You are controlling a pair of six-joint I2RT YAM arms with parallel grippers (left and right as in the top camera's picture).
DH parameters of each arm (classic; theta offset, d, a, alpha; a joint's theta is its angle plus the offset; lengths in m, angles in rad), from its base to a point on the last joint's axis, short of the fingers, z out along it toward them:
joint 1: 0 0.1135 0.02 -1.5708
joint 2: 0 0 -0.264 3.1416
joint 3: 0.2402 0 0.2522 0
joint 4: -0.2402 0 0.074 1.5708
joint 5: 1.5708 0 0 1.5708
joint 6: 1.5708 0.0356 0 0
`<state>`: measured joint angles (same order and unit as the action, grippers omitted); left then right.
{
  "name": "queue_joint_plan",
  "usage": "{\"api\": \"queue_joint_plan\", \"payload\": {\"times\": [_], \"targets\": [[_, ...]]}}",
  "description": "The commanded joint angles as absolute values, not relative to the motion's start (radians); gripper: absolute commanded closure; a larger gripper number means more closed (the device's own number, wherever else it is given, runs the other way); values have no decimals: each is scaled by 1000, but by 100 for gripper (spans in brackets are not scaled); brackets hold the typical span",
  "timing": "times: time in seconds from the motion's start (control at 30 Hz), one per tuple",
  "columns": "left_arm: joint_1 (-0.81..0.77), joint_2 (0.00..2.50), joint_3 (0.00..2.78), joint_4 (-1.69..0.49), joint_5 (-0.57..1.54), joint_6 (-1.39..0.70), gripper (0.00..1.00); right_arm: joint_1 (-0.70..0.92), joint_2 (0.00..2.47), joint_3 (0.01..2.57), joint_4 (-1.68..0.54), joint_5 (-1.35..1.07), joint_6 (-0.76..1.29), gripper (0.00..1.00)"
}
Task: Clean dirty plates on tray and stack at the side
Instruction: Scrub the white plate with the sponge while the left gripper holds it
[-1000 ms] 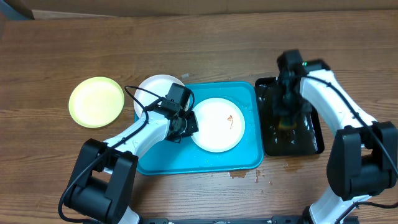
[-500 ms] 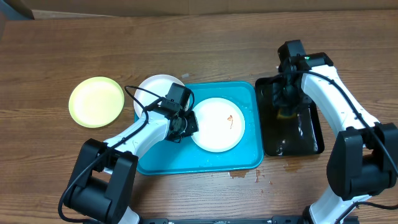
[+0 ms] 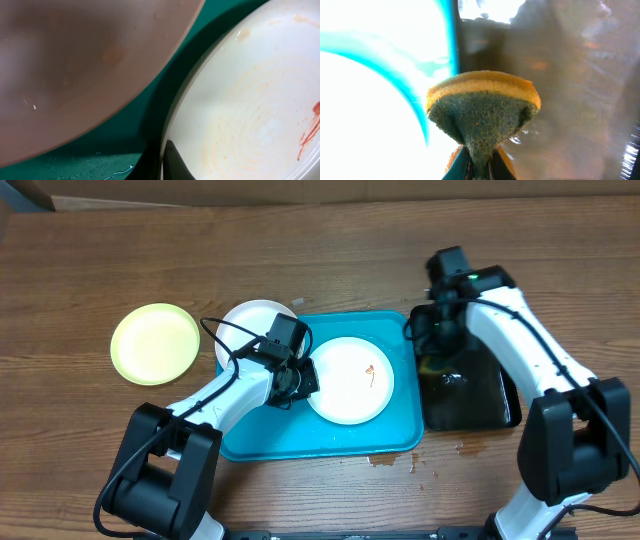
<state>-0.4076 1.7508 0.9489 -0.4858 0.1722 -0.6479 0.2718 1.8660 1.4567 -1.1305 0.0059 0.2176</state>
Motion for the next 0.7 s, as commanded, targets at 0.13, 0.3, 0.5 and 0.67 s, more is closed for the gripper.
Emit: {"api": "queue_joint_plan", "payload": {"times": [0.13, 0.3, 0.5, 0.67], "targets": [[-406, 1765, 933, -489, 162, -643, 96, 501, 1859, 1498, -1077, 47, 230, 96], [-406, 1765, 933, -490, 162, -643, 96, 606, 1859, 1475, -1026, 236, 237, 96], [-406, 1765, 933, -490, 162, -643, 96, 680, 1859, 1361, -890, 397, 240, 96], [-406, 1765, 933, -490, 162, -643, 96, 680, 1859, 1269, -781, 411, 236, 96]]}}
